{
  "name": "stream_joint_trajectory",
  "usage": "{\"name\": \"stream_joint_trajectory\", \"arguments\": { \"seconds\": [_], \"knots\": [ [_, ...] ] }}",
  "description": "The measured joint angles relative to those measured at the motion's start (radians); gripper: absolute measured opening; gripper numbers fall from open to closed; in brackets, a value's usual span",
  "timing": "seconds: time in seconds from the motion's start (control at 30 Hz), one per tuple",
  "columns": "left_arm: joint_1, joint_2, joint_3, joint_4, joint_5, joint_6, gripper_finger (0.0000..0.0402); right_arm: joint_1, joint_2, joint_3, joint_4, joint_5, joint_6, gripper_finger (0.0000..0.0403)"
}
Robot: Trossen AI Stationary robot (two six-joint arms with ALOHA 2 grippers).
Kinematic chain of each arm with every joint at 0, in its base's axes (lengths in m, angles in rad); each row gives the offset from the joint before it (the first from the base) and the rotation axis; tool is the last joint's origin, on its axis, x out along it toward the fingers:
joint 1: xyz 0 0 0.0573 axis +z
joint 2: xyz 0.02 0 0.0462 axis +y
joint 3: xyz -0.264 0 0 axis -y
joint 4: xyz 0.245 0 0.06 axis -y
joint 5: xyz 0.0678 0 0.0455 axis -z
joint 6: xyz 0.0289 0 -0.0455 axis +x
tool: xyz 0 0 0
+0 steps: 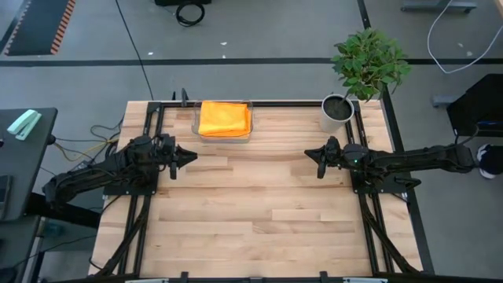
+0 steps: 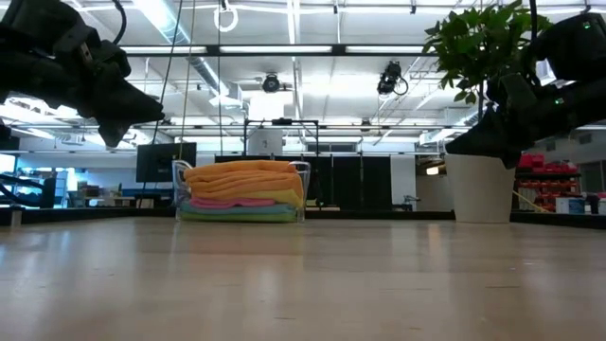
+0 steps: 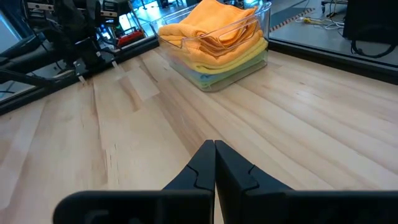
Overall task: Fold microfiber towels
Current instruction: Return to Home Position
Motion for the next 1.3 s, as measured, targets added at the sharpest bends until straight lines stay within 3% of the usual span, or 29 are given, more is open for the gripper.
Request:
{"name": "stream_joint_trajectory", "arguments": {
  "seconds": [1.3],
  "knots": [
    [0.0, 0.0, 0.0, 0.0, 0.0, 0.001, 0.0082, 0.0, 0.0, 0.001, 0.0, 0.0, 0.0, 0.001]
  ]
}}
